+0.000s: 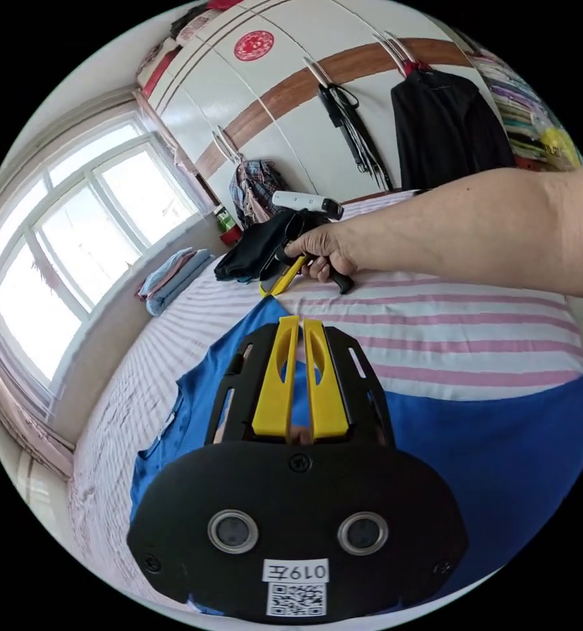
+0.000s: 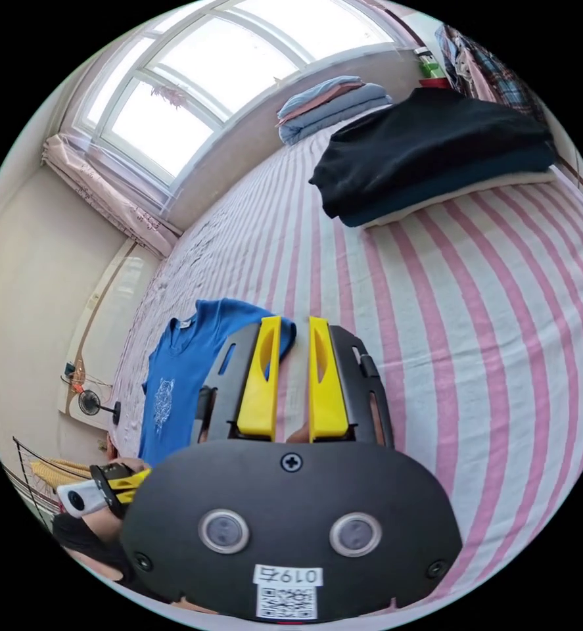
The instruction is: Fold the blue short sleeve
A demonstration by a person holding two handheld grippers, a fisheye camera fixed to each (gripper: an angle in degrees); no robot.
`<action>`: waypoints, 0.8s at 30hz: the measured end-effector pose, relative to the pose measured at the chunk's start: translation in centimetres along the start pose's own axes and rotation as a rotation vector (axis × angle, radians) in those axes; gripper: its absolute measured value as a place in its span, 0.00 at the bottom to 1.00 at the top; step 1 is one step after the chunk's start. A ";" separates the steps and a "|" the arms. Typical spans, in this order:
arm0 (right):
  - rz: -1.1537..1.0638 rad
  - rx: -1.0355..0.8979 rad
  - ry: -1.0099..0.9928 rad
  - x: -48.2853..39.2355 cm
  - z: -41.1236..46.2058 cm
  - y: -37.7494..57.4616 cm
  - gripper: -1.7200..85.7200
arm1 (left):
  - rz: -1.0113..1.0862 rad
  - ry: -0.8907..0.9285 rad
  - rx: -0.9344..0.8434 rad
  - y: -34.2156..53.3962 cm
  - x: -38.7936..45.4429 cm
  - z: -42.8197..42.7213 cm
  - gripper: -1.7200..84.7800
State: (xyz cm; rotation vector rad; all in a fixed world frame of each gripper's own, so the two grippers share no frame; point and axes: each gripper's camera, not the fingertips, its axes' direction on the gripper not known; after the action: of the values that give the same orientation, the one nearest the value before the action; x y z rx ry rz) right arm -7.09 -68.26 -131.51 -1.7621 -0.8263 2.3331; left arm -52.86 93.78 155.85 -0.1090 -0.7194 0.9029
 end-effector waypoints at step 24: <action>-0.127 -0.006 0.003 -2.4 0.3 -5.2 0.02 | 0.308 -0.062 -0.230 -17.3 9.1 11.5 0.03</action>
State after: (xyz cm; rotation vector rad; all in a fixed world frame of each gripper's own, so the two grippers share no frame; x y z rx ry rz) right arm -7.81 -64.93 -126.93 -1.6627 -0.9169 2.2499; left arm -44.46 87.32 175.88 -0.4060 -0.8779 1.1171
